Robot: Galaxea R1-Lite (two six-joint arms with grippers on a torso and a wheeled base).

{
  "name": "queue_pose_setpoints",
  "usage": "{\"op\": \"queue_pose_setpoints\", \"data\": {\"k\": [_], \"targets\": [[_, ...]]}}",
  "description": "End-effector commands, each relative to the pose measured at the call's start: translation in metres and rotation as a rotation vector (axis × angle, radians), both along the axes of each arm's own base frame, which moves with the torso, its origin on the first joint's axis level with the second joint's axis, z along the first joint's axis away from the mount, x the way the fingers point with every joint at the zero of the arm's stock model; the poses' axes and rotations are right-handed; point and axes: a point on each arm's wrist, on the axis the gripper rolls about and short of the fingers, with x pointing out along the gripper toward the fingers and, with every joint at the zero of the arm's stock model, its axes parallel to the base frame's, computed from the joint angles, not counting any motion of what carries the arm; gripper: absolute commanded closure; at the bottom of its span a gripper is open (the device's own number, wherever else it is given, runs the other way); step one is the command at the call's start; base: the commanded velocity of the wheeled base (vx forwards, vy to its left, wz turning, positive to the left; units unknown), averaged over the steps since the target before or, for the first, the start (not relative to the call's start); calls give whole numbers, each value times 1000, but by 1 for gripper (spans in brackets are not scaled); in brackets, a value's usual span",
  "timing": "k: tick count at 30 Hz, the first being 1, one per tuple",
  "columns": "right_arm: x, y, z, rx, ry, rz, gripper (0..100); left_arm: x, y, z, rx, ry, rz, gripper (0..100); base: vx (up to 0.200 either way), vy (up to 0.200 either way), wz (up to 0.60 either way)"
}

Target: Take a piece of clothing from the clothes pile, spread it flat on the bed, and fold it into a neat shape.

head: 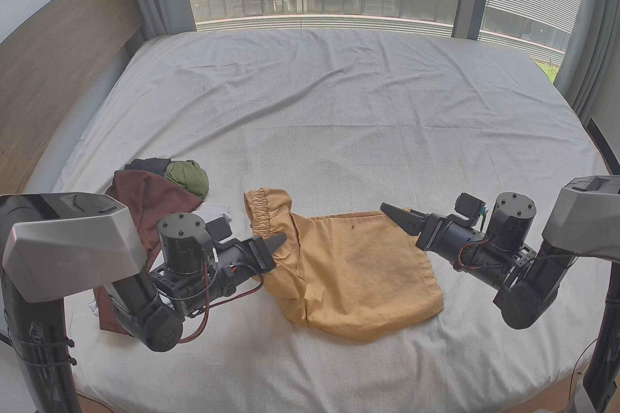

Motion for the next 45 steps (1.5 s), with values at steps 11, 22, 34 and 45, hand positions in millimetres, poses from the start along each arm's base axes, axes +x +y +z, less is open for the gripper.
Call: {"op": "queue_pose_setpoints", "data": {"k": [11, 22, 34, 45], "targets": [[3, -20, 27, 32, -75, -31, 0, 10, -46, 0, -37, -33, -82, 100, 0, 0, 0], [7, -24, 29, 38, -88, -46, 0, 14, -70, -10, -55, -31, -122, 100, 0, 0, 0], [11, -30, 30, 39, -93, -66, 0, 19, -90, -10, -54, -23, -157, 100, 0, 0, 0], [15, -34, 31, 41, -102, -68, 0, 25, -122, -19, -57, -7, -200, 100, 0, 0, 0]]}}
